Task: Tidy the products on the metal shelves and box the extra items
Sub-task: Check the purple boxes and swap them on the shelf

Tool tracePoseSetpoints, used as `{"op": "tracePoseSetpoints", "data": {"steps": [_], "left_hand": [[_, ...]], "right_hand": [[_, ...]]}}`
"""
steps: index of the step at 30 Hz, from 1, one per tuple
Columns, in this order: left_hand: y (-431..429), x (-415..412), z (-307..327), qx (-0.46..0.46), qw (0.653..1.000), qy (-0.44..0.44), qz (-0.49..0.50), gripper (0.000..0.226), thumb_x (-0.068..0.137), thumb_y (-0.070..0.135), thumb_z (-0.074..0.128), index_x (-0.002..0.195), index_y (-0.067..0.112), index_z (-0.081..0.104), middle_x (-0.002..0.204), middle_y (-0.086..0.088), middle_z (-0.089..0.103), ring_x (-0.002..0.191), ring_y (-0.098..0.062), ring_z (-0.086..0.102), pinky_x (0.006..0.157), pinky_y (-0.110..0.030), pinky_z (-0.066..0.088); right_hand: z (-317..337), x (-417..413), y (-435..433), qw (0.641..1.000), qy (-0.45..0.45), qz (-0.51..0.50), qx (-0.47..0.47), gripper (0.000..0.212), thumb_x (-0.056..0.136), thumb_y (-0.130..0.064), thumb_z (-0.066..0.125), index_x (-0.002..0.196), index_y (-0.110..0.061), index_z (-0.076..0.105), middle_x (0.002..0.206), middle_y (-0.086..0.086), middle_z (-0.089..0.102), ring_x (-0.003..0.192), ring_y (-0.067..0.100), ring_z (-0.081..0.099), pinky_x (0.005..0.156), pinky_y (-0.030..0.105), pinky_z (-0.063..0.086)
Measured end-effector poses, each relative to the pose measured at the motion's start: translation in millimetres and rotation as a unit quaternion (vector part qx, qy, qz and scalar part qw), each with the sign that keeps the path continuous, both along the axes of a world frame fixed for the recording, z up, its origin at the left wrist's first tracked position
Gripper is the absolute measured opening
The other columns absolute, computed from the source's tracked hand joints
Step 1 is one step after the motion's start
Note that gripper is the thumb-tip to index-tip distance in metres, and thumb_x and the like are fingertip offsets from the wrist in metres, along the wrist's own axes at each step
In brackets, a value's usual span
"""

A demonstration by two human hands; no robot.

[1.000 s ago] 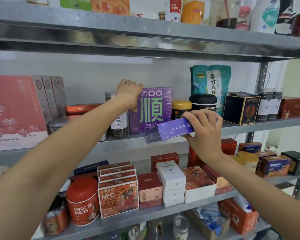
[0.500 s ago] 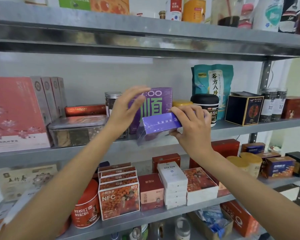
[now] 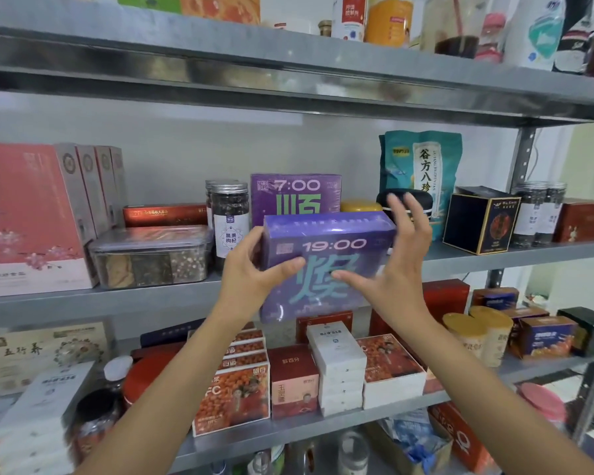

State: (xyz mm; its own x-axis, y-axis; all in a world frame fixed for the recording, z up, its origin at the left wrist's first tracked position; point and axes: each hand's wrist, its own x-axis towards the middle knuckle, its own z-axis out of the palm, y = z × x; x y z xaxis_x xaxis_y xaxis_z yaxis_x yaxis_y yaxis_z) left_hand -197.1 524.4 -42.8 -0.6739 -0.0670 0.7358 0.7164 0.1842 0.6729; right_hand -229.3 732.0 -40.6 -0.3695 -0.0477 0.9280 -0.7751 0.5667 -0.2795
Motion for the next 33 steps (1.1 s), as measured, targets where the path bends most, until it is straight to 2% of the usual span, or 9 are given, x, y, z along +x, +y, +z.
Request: {"op": "tracePoseSetpoints", "data": {"steps": [3, 5, 7, 11, 15, 19, 23, 28, 33], "left_hand": [[1, 8, -4, 0.069, 0.996, -0.055, -0.029, 0.038, 0.068, 0.027, 0.084, 0.099, 0.025, 0.063, 0.097, 0.012, 0.075, 0.09, -0.011, 0.072, 0.066, -0.018, 0.055], [4, 11, -5, 0.111, 0.989, -0.09, -0.045, 0.039, 0.067, 0.027, 0.085, 0.099, 0.022, 0.064, 0.096, 0.008, 0.076, 0.087, -0.014, 0.073, 0.064, -0.02, 0.056], [4, 16, -4, 0.163, 0.977, -0.129, -0.052, 0.04, 0.062, 0.034, 0.079, 0.097, 0.022, 0.064, 0.093, 0.005, 0.076, 0.083, -0.017, 0.074, 0.06, -0.023, 0.057], [2, 20, -4, 0.194, 0.961, -0.19, -0.055, 0.042, 0.056, 0.041, 0.08, 0.092, 0.023, 0.067, 0.094, 0.0, 0.077, 0.082, -0.021, 0.075, 0.057, -0.025, 0.057], [-4, 24, -13, 0.159, 0.953, -0.246, -0.076, 0.06, 0.059, 0.048, 0.077, 0.11, 0.02, 0.061, 0.101, 0.001, 0.076, 0.088, -0.019, 0.074, 0.062, -0.024, 0.057], [-3, 37, -39, 0.07, 0.935, -0.332, -0.107, 0.077, 0.054, 0.043, 0.084, 0.122, 0.025, 0.054, 0.107, 0.006, 0.074, 0.093, -0.019, 0.073, 0.071, -0.03, 0.06], [3, 40, -55, 0.093, 0.925, -0.364, -0.066, 0.078, 0.055, 0.039, 0.084, 0.125, 0.017, 0.057, 0.109, 0.001, 0.074, 0.093, -0.021, 0.073, 0.089, -0.045, 0.057], [10, 43, -69, 0.11, 0.904, -0.406, -0.077, 0.085, 0.054, 0.038, 0.084, 0.128, 0.011, 0.054, 0.103, -0.001, 0.075, 0.086, -0.02, 0.074, 0.068, -0.035, 0.06], [17, 47, -86, 0.042, 0.894, -0.442, -0.065, 0.077, 0.058, 0.053, 0.079, 0.124, 0.02, 0.057, 0.105, 0.006, 0.075, 0.092, -0.014, 0.073, 0.091, -0.042, 0.056]], "right_hand": [[-14, 7, 8, 0.933, -0.234, 0.239, -0.136, 0.095, 0.061, -0.041, 0.089, 0.136, -0.04, 0.031, 0.138, -0.013, 0.049, 0.123, 0.009, 0.055, 0.087, 0.023, 0.054], [-23, 6, 15, 0.835, -0.407, 0.331, -0.165, 0.086, 0.054, -0.041, 0.092, 0.127, -0.03, 0.048, 0.121, 0.0, 0.067, 0.103, 0.017, 0.069, 0.072, 0.027, 0.058], [-37, 4, 20, 0.793, -0.485, 0.342, -0.14, 0.091, 0.043, -0.042, 0.093, 0.122, -0.018, 0.055, 0.113, 0.006, 0.072, 0.099, 0.023, 0.071, 0.073, 0.033, 0.058], [-60, 12, 15, 0.775, -0.494, 0.348, -0.187, 0.076, 0.047, -0.033, 0.092, 0.113, -0.011, 0.061, 0.104, 0.008, 0.075, 0.091, 0.027, 0.073, 0.066, 0.03, 0.058], [-71, 22, 9, 0.75, -0.495, 0.351, -0.264, 0.054, 0.061, -0.021, 0.085, 0.11, -0.011, 0.062, 0.102, 0.009, 0.075, 0.088, 0.026, 0.073, 0.062, 0.028, 0.058], [-78, 29, 7, 0.724, -0.498, 0.326, -0.35, 0.057, 0.061, -0.016, 0.086, 0.113, -0.007, 0.063, 0.102, 0.01, 0.075, 0.085, 0.024, 0.074, 0.06, 0.028, 0.057], [-84, 38, 11, 0.69, -0.546, 0.321, -0.35, 0.06, 0.062, -0.02, 0.086, 0.116, -0.008, 0.063, 0.107, 0.012, 0.073, 0.089, 0.026, 0.073, 0.062, 0.03, 0.059], [-93, 57, 25, 0.62, -0.568, 0.382, -0.383, 0.049, 0.075, -0.022, 0.077, 0.12, -0.012, 0.059, 0.112, 0.012, 0.072, 0.093, 0.024, 0.073, 0.064, 0.031, 0.059], [-111, 75, 25, 0.629, -0.556, 0.34, -0.424, 0.04, 0.074, -0.021, 0.069, 0.112, -0.01, 0.06, 0.101, 0.01, 0.075, 0.082, 0.022, 0.074, 0.056, 0.028, 0.058]]}}
